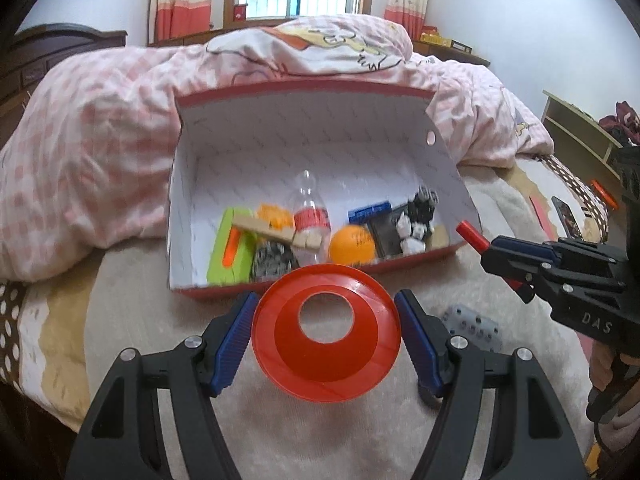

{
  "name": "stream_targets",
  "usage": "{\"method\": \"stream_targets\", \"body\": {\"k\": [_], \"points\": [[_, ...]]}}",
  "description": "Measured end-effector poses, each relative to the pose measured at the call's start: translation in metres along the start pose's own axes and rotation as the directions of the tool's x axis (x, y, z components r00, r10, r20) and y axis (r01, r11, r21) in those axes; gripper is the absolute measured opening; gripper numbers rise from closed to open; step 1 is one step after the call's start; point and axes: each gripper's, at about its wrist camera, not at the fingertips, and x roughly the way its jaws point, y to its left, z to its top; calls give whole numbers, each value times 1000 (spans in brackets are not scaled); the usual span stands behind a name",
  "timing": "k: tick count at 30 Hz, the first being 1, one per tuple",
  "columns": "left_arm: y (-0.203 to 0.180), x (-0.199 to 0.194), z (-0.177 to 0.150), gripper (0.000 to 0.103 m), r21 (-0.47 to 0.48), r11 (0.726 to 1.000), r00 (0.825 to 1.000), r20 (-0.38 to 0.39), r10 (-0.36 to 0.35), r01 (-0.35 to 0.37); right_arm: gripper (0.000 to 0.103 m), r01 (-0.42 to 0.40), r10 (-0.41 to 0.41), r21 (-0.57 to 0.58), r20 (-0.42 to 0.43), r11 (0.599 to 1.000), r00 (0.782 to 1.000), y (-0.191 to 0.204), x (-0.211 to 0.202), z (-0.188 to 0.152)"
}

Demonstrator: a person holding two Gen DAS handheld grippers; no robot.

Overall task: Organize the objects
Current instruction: 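Carry the cone and tube into the box and open both grippers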

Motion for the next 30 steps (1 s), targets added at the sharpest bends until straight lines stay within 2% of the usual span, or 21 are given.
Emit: {"method": "stream_targets", "body": {"k": [8,30], "points": [[3,5,24,71,-4,1000,999,33,8,-8,21,0,0,-2,10,1000,1000,-1,2,14],[22,64,67,70,-45,998,999,3,48,-47,21,24,-24,1,30,1000,999,-8,41,58]]}}
